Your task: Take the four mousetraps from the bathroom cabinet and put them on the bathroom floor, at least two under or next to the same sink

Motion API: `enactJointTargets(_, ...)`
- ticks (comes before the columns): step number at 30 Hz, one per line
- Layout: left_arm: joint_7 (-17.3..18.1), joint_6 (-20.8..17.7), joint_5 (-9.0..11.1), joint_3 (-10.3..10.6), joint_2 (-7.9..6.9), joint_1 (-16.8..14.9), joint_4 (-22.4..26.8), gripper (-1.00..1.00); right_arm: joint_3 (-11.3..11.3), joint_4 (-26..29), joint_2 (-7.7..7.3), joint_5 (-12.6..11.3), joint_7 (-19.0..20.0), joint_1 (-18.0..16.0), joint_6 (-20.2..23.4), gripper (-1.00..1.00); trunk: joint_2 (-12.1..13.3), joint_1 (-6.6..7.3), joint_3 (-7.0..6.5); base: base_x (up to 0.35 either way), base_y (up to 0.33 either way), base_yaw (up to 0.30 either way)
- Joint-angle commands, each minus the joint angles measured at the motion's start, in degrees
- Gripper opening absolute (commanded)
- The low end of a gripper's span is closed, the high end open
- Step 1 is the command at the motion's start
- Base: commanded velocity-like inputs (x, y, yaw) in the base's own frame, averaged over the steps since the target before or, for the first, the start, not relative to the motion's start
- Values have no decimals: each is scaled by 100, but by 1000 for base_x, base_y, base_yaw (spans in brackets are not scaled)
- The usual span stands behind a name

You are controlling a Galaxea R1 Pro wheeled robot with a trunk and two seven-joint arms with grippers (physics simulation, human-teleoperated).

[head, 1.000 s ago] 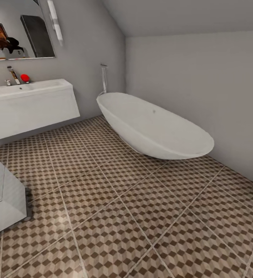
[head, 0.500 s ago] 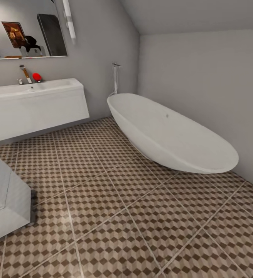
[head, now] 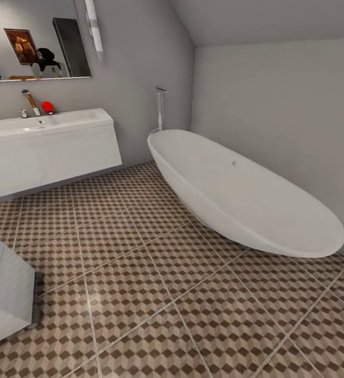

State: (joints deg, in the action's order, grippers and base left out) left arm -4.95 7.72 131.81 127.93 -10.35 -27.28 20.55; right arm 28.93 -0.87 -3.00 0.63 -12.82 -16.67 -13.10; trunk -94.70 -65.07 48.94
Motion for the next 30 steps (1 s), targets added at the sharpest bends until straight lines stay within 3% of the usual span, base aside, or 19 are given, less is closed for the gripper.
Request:
enactJointTargets(1,-32,46,20,48,-2,-13,28,-100,16,-9,1,-10,-18,-3,-26,-100,-2,-3,7,335,0,232)
enactJointTargets(30,-32,46,20,48,-2,-11,28,-100,16,-9,1,-10,-28,-2,-26,-100,-2,-3,95,335,0,267)
